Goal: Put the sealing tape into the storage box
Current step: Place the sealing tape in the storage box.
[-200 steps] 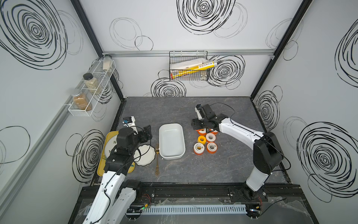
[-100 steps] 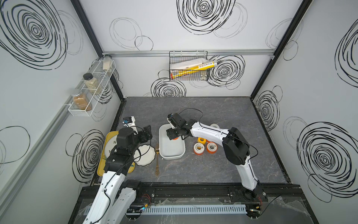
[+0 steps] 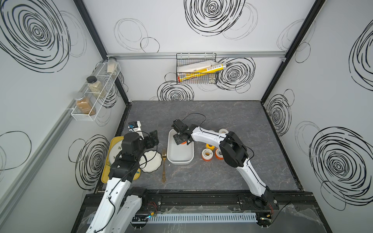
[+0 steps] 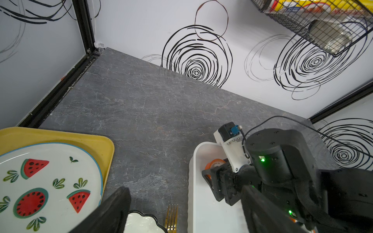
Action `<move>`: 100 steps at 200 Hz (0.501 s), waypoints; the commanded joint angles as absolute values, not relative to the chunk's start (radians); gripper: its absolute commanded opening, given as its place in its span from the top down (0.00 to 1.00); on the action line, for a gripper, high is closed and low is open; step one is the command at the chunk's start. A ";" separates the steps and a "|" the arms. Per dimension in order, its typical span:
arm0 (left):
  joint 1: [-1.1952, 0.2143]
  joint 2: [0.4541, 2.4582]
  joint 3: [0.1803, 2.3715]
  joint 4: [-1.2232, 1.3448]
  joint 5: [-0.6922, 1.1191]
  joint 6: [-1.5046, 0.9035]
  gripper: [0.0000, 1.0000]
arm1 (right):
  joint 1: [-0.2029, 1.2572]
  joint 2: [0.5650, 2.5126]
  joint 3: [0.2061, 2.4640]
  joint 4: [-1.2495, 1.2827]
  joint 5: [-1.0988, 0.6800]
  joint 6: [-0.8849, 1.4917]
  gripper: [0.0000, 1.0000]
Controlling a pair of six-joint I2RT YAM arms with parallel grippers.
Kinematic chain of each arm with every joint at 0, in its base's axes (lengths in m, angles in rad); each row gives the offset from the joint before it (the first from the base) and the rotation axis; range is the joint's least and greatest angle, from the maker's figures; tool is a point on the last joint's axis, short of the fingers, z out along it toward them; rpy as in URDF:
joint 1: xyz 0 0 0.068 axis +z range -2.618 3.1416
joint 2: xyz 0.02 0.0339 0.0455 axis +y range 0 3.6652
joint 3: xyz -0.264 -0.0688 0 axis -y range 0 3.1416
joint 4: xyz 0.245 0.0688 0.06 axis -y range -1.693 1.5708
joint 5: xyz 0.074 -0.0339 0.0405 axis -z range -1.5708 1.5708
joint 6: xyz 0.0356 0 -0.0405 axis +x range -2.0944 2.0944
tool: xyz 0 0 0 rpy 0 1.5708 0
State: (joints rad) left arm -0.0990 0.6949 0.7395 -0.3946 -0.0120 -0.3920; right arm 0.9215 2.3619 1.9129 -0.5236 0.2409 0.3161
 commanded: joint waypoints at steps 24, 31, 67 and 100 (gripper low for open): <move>-0.095 0.697 0.729 -0.359 0.004 -0.378 0.08 | 0.943 2.390 1.974 -0.581 0.319 0.289 0.21; -0.095 0.696 0.729 -0.359 0.003 -0.378 0.08 | 0.945 2.388 1.976 -0.584 0.323 0.286 0.20; -0.096 0.696 0.729 -0.359 0.003 -0.379 0.08 | 0.957 2.363 1.980 -0.598 0.346 0.278 0.13; -0.096 0.695 0.729 -0.359 0.003 -0.378 0.08 | 0.960 2.296 1.960 -0.609 0.343 0.275 0.16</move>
